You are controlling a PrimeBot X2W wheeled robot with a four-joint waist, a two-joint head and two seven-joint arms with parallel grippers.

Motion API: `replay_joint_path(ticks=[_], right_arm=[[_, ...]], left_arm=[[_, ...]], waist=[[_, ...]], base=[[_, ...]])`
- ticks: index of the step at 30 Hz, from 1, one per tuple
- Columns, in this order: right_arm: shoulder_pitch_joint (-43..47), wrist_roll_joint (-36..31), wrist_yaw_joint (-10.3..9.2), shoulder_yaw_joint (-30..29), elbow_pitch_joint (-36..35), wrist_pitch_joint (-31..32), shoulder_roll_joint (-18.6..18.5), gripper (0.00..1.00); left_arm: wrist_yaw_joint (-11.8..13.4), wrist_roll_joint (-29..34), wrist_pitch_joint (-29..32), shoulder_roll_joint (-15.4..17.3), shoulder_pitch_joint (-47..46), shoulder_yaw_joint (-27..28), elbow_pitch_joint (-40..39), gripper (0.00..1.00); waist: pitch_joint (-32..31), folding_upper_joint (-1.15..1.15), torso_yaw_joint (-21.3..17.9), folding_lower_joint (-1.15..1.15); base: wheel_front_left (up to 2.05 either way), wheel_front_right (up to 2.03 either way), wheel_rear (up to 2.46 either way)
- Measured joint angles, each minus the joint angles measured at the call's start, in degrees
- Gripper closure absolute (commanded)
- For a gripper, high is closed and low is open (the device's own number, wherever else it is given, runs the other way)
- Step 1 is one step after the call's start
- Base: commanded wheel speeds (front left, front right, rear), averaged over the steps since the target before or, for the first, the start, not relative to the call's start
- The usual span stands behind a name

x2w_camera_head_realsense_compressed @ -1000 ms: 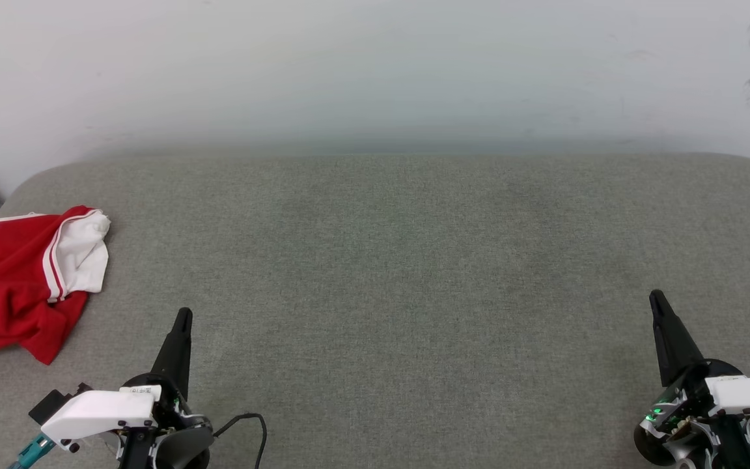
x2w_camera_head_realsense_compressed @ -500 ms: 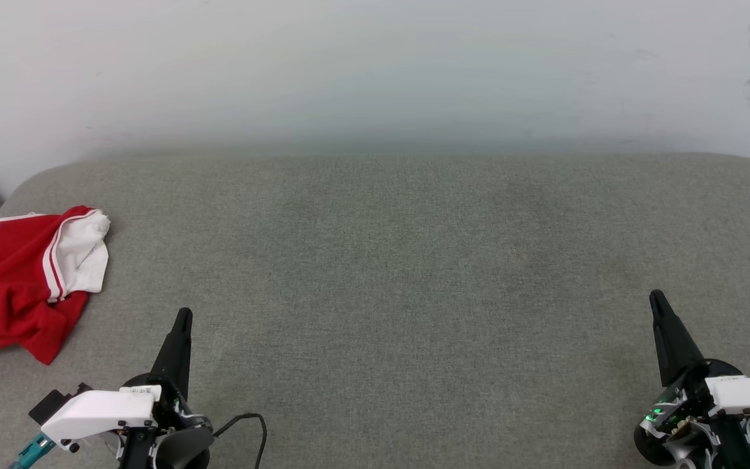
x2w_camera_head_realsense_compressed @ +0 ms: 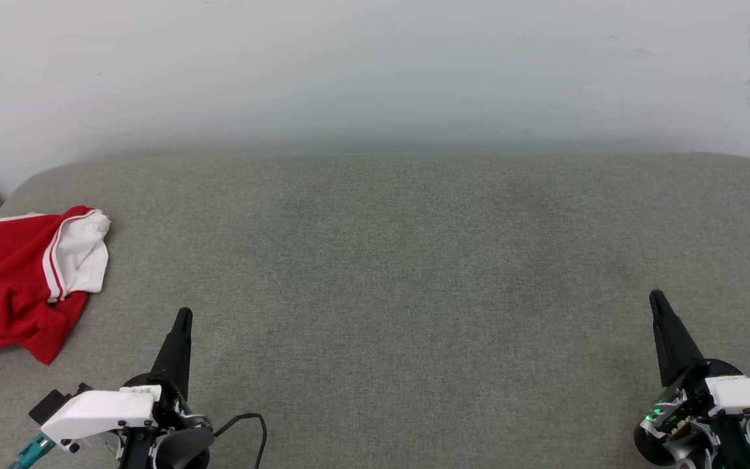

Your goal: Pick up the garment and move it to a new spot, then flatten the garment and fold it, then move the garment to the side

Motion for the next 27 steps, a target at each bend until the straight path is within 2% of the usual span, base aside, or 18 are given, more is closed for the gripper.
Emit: replay_joint_path(ticks=[15,16,23,27], right_arm=[[0.0,0.0,0.0,0.0,0.1,0.0,0.0,1.0],[0.3,0.0,0.0,0.0,0.4,0.0,0.0,0.0],[2.2,-0.3,-0.01,0.2,1.8,-1.2,0.1,0.0],[2.3,-3.2,-0.01,-0.1,1.0,-2.4,0.1,0.0]], left_arm=[[0.0,0.0,0.0,0.0,0.0,0.0,0.1,1.0],[0.0,0.0,0.0,0.0,0.2,-0.1,0.4,0.0],[0.0,0.3,-1.3,-0.3,2.1,-0.3,0.9,0.0],[0.0,3.0,-2.4,-0.3,2.1,0.0,0.2,0.0]], waist=[[0.0,0.0,0.0,0.0],[0.0,0.0,0.0,0.0],[0.0,0.0,0.0,0.0],[0.0,0.0,-0.1,0.0]], base=[[0.0,0.0,0.0],[0.0,0.0,0.0],[0.0,0.0,0.0],[0.0,0.0,0.0]])
